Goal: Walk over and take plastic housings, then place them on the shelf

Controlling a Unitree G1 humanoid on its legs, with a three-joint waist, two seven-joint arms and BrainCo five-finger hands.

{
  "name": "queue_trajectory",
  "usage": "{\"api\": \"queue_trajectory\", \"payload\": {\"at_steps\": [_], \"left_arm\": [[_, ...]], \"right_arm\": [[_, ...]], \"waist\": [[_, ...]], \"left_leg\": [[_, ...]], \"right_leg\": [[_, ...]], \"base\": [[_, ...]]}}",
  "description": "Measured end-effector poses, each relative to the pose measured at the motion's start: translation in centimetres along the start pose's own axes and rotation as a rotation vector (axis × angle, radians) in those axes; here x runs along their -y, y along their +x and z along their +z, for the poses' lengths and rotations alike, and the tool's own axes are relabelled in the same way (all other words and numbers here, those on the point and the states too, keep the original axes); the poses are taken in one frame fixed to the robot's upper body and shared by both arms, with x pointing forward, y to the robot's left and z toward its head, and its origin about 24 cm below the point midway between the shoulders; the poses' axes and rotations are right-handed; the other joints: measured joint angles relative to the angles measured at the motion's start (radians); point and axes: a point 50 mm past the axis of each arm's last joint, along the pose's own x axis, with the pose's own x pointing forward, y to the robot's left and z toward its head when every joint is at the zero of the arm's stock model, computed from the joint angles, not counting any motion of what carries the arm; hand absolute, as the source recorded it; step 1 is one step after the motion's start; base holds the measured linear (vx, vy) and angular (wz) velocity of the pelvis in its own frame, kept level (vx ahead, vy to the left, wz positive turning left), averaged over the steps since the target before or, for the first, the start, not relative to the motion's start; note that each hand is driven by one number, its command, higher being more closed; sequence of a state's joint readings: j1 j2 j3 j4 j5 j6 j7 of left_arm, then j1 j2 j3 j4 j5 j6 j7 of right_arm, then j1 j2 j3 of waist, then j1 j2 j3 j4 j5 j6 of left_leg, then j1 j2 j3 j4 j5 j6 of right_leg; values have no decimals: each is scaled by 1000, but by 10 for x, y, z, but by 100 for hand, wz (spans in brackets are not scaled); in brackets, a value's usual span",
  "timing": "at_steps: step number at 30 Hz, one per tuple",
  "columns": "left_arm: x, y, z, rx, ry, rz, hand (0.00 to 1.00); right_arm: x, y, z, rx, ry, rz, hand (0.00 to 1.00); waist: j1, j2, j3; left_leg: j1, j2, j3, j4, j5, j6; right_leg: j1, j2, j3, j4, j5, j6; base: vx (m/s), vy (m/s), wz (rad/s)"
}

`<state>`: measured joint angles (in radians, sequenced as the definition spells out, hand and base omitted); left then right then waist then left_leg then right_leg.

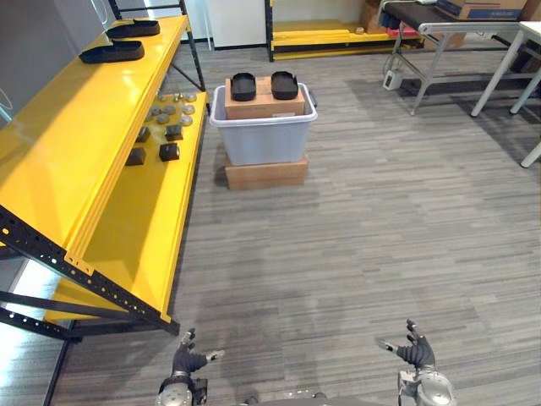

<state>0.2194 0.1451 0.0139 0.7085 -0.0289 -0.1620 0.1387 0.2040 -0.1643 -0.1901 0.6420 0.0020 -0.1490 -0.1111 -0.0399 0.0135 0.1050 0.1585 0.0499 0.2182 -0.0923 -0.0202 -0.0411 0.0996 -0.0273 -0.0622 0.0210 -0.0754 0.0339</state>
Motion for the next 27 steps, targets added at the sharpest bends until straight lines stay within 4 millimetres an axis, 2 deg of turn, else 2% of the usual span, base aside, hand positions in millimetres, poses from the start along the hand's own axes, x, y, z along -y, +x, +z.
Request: {"api": "queue_trajectory", "payload": {"at_steps": [3, 7, 9, 11, 13, 14, 15, 16, 17, 19, 20, 21, 22, 23, 24, 25, 26, 27], "left_arm": [[-1, 0, 6, 29, -14, 9, 0], [-2, 1, 15, 64, -44, 27, 0], [-5, 2, 21, 86, -70, 39, 0], [-3, 2, 26, 106, -85, 39, 0], [-2, 3, 27, 107, -89, 34, 0], [-2, 5, 33, 125, -91, 35, 0], [-4, 6, 35, 131, -94, 47, 0], [-4, 7, 36, 133, -97, 51, 0], [-4, 9, 41, 145, -101, 53, 0], [-4, 14, 52, 176, -102, 53, 0], [-5, 16, 58, 191, -100, 57, 0], [-5, 16, 58, 193, -100, 60, 0], [-6, 15, 56, 186, -96, 68, 0], [-5, 14, 53, 174, -98, 67, 0], [3, 16, 52, 164, -111, 51, 0], [4, 17, 54, 170, -112, 49, 0], [6, 17, 55, 169, -113, 47, 0], [8, 17, 51, 150, -117, 43, 0]], "right_arm": [[0, 2, 4, 10, 7, -10, 0], [0, 9, 16, 43, 31, -29, 0], [1, 12, 22, 60, 50, -42, 0], [5, 11, 20, 51, 53, -54, 0], [5, 11, 20, 50, 54, -53, 0], [3, 10, 18, 43, 55, -49, 0], [2, 9, 14, 25, 55, -46, 0], [3, 9, 14, 22, 52, -46, 0], [5, 10, 16, 30, 43, -48, 0], [7, 15, 25, 58, 20, -42, 0], [7, 16, 30, 73, 4, -34, 0], [7, 16, 31, 78, 3, -33, 0], [10, 13, 29, 82, -1, -36, 0], [12, 11, 27, 77, -7, -41, 0], [16, 15, 33, 87, -17, -48, 0], [13, 17, 36, 99, -11, -39, 0], [12, 17, 36, 99, -9, -37, 0], [10, 16, 35, 94, -4, -32, 0]], "waist": [[2, -2, 3], [4, -1, 10], [12, -1, 28], [1, -10, 44], [0, 14, 46], [-8, 7, 69], [-8, 26, 77], [-8, 26, 81], [-15, 29, 89], [-36, 46, 116], [-49, 48, 128], [-55, 43, 132], [-60, 20, 128], [-62, 14, 125], [-63, 64, 135], [-69, 60, 138], [-70, 59, 139], [-71, 66, 145]], "left_leg": [[-14, -1, 9, 3, -6, 7], [-71, -1, 40, 64, -56, 23], [-99, -3, 60, 133, -113, 29], [-116, -16, 54, 199, -188, 42], [-99, -20, 46, 205, -210, 58], [-62, -24, 29, 202, -221, 75], [-26, -20, 23, 200, -238, 76], [-11, -15, 22, 200, -242, 75], [16, -2, 7, 191, -253, 73], [55, 35, -19, 171, -259, 69], [77, 52, -24, 166, -256, 63], [93, 53, -24, 164, -254, 47], [148, 48, -29, 165, -273, -7], [174, 52, -34, 171, -287, -28], [176, 91, -41, 219, -282, -54], [125, 90, -48, 335, -236, -68], [91, 93, -52, 417, -200, -63], [-6, 136, -53, 676, -44, -50]], "right_leg": [[-22, 0, 5, 2, -1, 1], [-73, -9, 25, 36, -26, 18], [-115, -23, 41, 115, -75, 34], [-167, -57, 25, 278, -143, 81], [-250, -80, -13, 480, -149, 94], [-338, -99, -46, 671, -146, 134], [-390, -111, -65, 744, -183, 106], [-409, -112, -82, 739, -197, 84], [-450, -106, -109, 702, -207, 60], [-512, -59, -122, 575, -180, 32], [-545, -20, -105, 434, -107, 31], [-547, -6, -85, 356, -53, 28], [-541, 16, -31, 213, 97, 9], [-539, 17, -10, 243, 210, -35], [-561, 40, -32, 355, 137, -72], [-577, 24, -37, 433, 62, -76], [-566, 20, -38, 449, 33, -83], [-479, 24, -52, 423, -16, -96]], "base": [[-46, -14, -8], [26, 13, -22], [97, 47, -24], [140, 60, -1], [164, 82, 10], [377, 126, 25], [337, 98, 23], [507, 84, 25], [360, 26, 35], [518, -33, 50], [513, -87, 42], [732, -159, 41], [668, -160, 34], [772, -179, 27], [586, -187, 23], [570, -214, 16], [731, -332, 35], [630, -276, 32]]}}
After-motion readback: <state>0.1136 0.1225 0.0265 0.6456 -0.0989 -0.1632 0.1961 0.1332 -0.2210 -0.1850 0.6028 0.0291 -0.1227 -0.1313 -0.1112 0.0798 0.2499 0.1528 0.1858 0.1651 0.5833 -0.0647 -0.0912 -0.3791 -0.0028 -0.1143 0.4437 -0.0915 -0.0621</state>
